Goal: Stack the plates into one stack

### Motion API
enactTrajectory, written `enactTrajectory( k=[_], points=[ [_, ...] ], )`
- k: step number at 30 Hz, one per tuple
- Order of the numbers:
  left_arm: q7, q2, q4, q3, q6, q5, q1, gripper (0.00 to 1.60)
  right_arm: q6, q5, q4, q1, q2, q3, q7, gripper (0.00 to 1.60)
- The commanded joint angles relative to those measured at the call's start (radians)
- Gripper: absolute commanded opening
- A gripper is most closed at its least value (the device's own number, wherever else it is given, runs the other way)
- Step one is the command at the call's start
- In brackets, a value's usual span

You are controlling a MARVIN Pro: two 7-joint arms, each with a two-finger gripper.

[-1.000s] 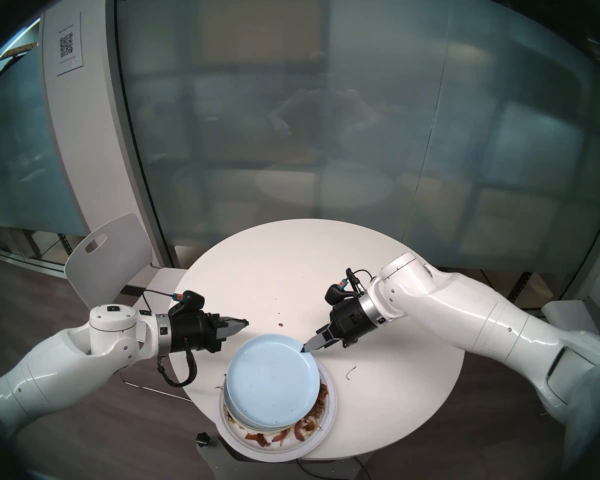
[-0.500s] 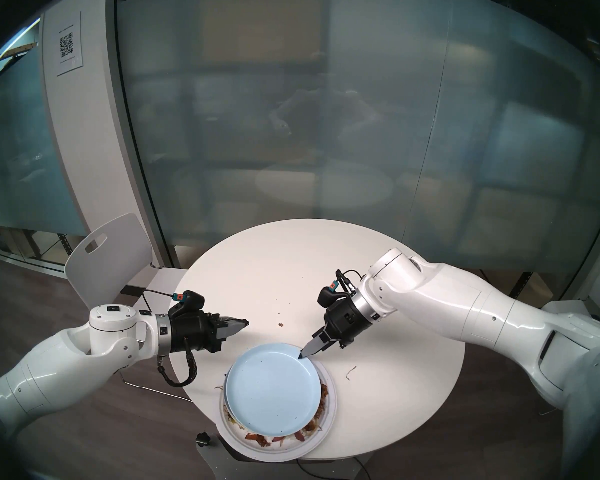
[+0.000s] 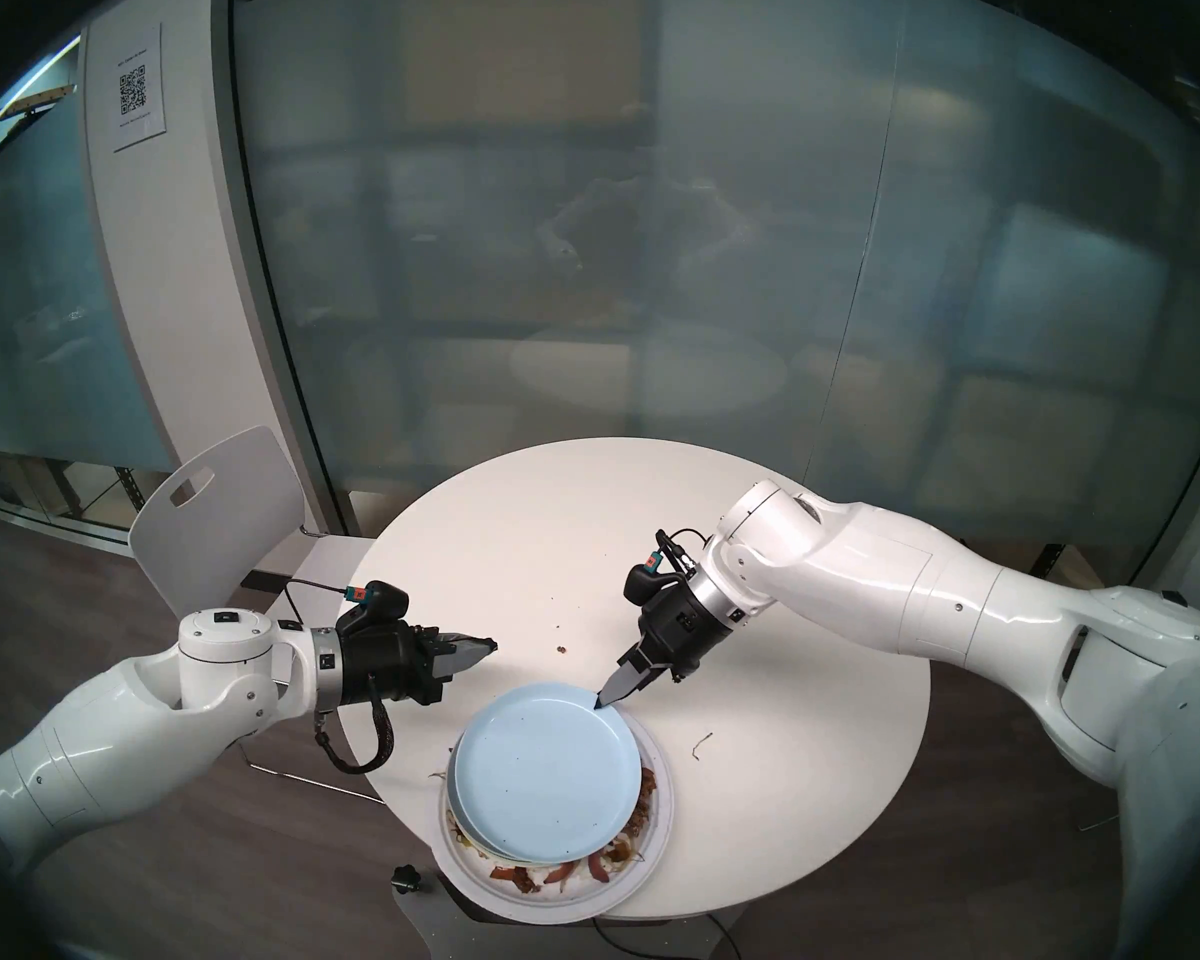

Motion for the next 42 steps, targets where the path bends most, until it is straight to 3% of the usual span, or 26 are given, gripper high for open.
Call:
enactTrajectory(
  k=[1, 14, 32, 42],
  points=[
    [0.002, 0.0, -0.015, -0.009, -0.007, -0.002, -0.004, 0.32, -0.002, 0.041, -0.005, 0.078, -0.049, 0.002, 0.063, 0.0],
    [0.004, 0.0, -0.017, -0.01, -0.009, -0.003, -0.003, 0.32, -0.002, 0.089, -0.016, 0.154, -0.056, -0.118, 0.064, 0.0],
    [0.006, 0.002, -0.018, -0.009, -0.01, -0.005, -0.002, 0.32, -0.002, 0.186, 0.019, 0.207, -0.088, -0.203, -0.042, 0.0],
    [0.007, 0.002, -0.018, -0.009, -0.011, -0.005, -0.002, 0.32, -0.002, 0.213, 0.063, 0.208, -0.105, -0.217, -0.1, 0.0]
  ],
)
